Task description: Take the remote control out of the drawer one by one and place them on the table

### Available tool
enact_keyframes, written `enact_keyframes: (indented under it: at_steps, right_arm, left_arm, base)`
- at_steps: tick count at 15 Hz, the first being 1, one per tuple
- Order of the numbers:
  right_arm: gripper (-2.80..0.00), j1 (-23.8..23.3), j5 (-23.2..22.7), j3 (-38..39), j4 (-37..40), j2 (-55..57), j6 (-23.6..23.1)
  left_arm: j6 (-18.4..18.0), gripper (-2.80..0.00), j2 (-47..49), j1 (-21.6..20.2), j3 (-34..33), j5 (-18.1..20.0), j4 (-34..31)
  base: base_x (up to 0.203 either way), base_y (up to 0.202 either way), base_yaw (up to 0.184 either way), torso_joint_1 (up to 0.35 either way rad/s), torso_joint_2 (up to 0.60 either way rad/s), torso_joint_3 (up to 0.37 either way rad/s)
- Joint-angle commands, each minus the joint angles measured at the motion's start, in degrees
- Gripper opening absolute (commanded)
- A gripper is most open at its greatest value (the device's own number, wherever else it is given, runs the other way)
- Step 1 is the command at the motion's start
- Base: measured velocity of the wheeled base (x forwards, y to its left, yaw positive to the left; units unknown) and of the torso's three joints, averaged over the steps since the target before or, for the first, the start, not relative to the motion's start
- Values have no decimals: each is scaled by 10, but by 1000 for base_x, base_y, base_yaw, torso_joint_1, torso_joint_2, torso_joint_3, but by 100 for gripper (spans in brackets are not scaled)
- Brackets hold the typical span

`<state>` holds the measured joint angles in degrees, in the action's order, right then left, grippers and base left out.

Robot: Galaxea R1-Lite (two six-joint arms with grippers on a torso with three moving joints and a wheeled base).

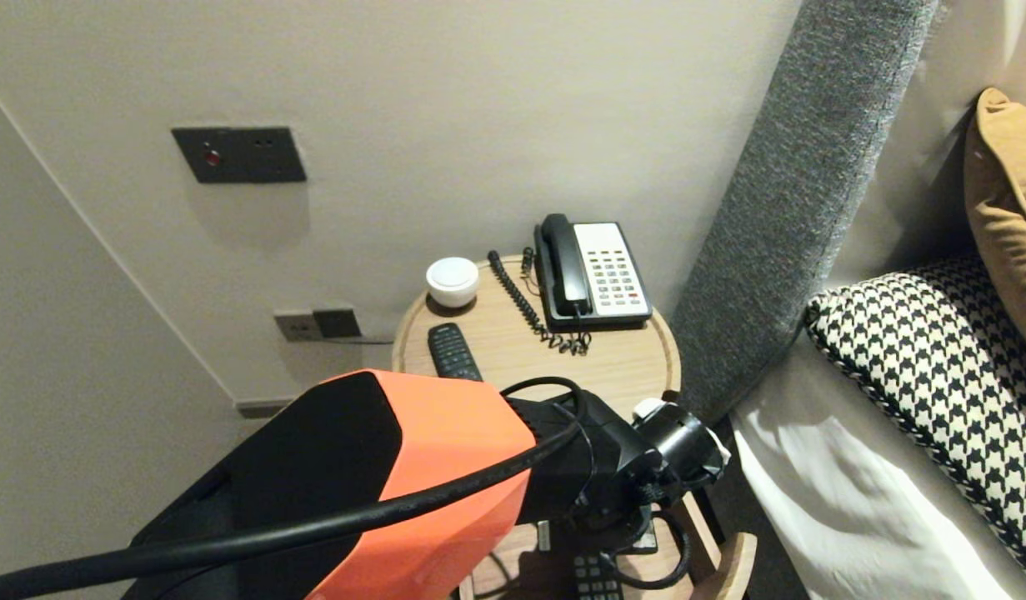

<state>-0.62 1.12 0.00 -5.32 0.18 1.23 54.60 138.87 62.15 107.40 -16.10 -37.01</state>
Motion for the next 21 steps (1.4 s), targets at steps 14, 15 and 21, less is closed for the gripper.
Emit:
enact_keyframes:
  at_steps: [14,15,21]
  right_arm:
    - [-280,0,0,23,0,1,0]
    - [-280,0,0,23,0,1,0]
    - [-280,0,0,23,0,1,0]
  left_arm:
    - [-11,-280,13,-2,-5,0,-2]
    - [-11,-280,13,-3,-3,0,-1]
    - [-20,-280,-14,-25,-7,13,-2]
  base:
    - [0,0,0,0,0,0]
    - [0,0,0,0,0,0]
    - [0,0,0,0,0,0]
